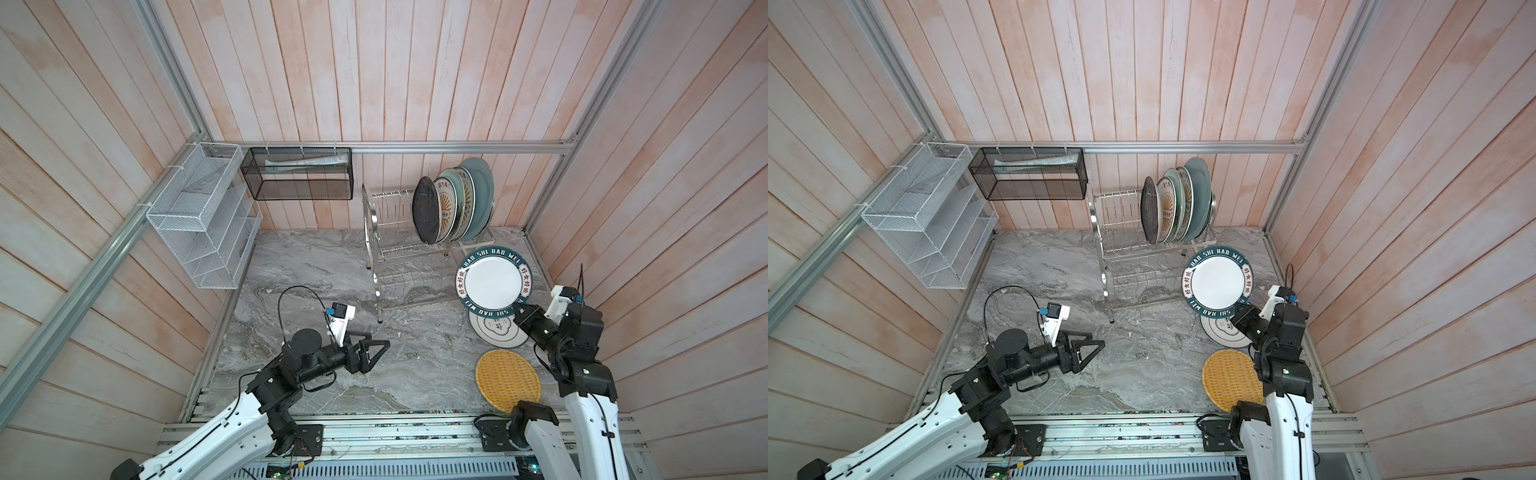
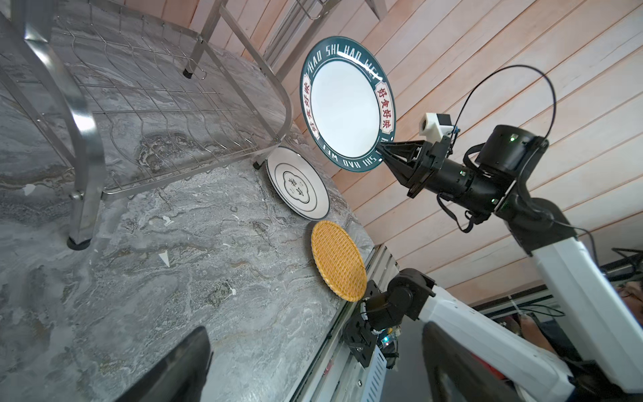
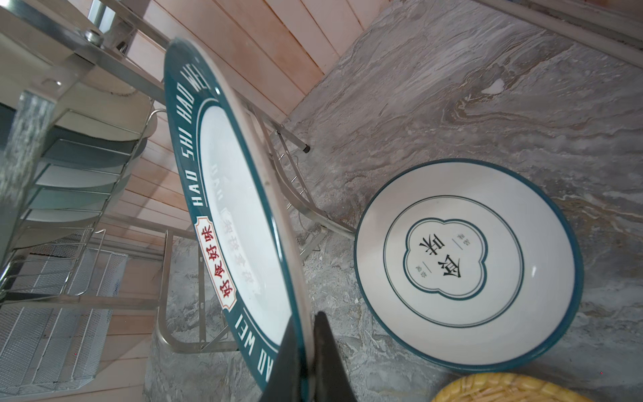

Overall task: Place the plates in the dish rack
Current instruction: 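Lift the plate toward the left gripper while the left gripper reaches toward it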

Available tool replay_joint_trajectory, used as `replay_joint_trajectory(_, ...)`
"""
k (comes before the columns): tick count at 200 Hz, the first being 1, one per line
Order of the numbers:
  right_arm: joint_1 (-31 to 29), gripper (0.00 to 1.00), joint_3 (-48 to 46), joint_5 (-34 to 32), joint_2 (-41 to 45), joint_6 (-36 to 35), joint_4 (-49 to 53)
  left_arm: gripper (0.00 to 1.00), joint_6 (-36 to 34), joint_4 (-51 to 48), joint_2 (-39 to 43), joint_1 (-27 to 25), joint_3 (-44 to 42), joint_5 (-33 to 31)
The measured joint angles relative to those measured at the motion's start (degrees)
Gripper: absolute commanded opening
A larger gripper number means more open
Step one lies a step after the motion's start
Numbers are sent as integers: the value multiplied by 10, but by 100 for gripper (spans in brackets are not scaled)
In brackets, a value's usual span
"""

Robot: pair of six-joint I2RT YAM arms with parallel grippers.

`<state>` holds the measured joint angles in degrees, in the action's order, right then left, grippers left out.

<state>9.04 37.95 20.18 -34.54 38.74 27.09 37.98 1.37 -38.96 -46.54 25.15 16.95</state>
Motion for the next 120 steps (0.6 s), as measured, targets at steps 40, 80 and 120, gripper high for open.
replay_joint_trajectory(40,-40,0,0,-7,-14,14,34,93,-92,61,-73,-126,23,-94)
replay_joint_trajectory(80,-86,0,6,-9,-14,51,61,93,-215,156,-166,-175,37,-135)
replay_joint_trajectory(120,-125,0,23,-11,-19,97,73,93,-378,203,-254,-209,85,-153)
